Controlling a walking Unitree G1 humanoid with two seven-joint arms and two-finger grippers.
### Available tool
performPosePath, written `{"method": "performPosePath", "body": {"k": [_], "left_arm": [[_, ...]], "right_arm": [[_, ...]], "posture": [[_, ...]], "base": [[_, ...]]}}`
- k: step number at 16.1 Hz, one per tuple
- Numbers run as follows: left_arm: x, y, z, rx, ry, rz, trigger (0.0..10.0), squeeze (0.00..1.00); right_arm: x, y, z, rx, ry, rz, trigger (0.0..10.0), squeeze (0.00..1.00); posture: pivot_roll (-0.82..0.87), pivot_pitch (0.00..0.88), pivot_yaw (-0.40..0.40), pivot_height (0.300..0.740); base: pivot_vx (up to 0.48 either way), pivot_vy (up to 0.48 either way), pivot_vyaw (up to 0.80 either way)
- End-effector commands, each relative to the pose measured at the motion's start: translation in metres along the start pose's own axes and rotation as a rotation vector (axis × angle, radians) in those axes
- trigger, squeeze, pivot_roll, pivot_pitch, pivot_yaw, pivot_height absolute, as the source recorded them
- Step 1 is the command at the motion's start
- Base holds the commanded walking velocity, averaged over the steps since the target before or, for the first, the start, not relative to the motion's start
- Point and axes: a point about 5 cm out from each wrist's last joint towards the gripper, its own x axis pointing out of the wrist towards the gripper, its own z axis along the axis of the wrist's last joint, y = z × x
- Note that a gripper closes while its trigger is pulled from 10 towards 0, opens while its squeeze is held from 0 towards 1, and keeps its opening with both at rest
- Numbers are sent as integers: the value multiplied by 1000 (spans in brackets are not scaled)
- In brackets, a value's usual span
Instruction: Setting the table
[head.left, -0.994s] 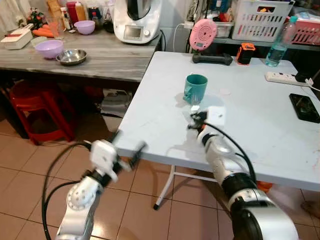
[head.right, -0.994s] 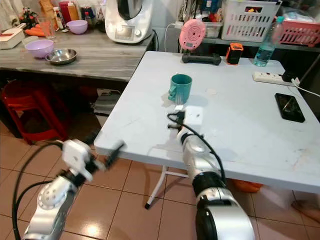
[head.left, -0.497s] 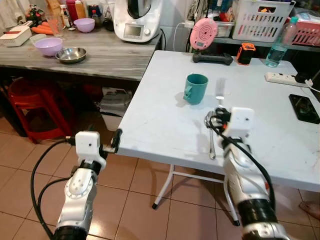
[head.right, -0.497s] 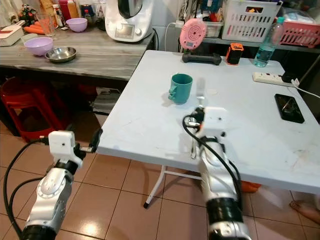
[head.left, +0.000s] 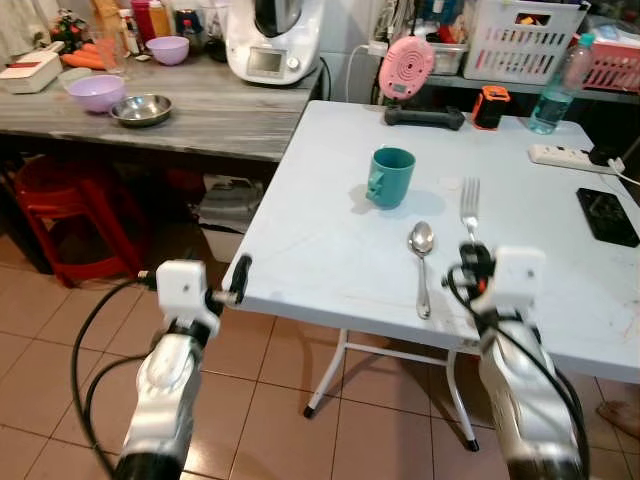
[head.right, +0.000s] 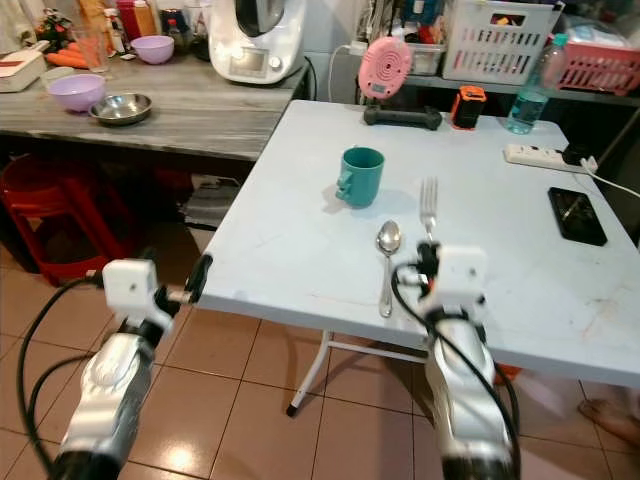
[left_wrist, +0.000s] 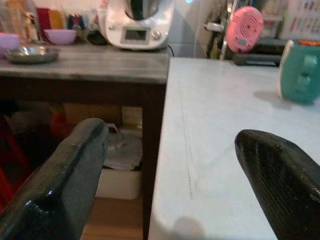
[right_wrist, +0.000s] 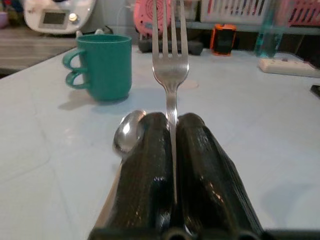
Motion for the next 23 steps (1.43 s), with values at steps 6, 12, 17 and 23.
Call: {"method": "performPosePath", "body": {"k": [6, 12, 17, 23], "left_arm": [[-44, 12, -15, 60, 80, -79, 10000, 0], [-39, -2, -8, -4, 54, -90, 10000, 0], [-36, -5, -5, -23, 47, -79, 10000, 0], [-30, -7, -4, -28, 43, -88, 10000, 0]], "right_arm": [[-42, 2, 8, 22, -28, 43, 10000, 0], [-47, 14, 12, -4, -27, 55, 10000, 0], [-42, 13, 15, -13, -42, 57, 10000, 0], [-38, 16, 17, -14, -50, 65, 10000, 0]], "posture": [[-12, 0, -26, 740], [-12, 0, -23, 740], [-9, 0, -23, 740], [-7, 0, -23, 740]], "base": [[0, 0, 0], [0, 0, -94], [0, 0, -654], [0, 331, 0]]}}
